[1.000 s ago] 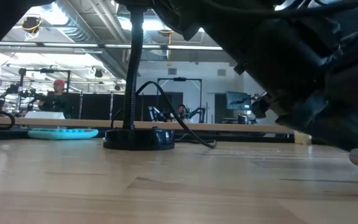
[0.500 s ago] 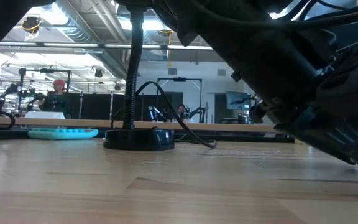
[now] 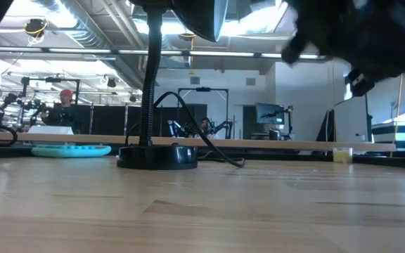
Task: Screw lightbulb
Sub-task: Insert the lightbulb into the black lamp
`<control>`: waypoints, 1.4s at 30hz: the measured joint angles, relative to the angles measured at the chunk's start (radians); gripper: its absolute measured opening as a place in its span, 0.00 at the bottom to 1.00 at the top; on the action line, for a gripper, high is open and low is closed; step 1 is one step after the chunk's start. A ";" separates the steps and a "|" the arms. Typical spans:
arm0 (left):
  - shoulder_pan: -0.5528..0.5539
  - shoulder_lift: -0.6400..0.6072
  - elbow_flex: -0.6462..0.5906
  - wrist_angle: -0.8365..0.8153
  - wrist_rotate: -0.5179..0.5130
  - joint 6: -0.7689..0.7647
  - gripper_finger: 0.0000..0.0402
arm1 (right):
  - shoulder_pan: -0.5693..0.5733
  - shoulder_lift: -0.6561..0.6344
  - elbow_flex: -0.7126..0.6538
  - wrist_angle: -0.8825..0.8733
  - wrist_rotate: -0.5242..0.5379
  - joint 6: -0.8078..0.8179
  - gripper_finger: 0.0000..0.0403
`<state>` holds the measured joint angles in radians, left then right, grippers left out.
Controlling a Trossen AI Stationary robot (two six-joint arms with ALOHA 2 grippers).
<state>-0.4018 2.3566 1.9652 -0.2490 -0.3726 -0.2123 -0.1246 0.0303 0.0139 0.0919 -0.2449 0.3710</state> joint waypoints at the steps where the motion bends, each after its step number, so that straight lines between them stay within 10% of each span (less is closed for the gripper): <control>1: -0.008 -0.015 0.000 -0.010 -0.015 0.001 0.21 | 0.000 0.000 0.000 0.006 -0.011 0.000 0.24; 15: -0.073 -0.271 0.000 -0.264 -0.154 -0.095 0.21 | 0.001 0.000 0.071 0.244 -0.142 -0.011 0.70; 30: 0.028 -0.432 0.000 -0.353 -0.174 0.045 0.22 | 0.000 0.287 0.541 -0.072 -0.123 -0.392 0.66; 42: 0.116 -0.457 0.019 -0.397 -0.171 0.221 0.22 | 0.000 0.484 0.880 -0.430 -0.137 -0.398 0.61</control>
<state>-0.2857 1.8999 1.9846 -0.6462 -0.5439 0.0086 -0.1246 0.5139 0.8942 -0.3382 -0.3823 -0.0272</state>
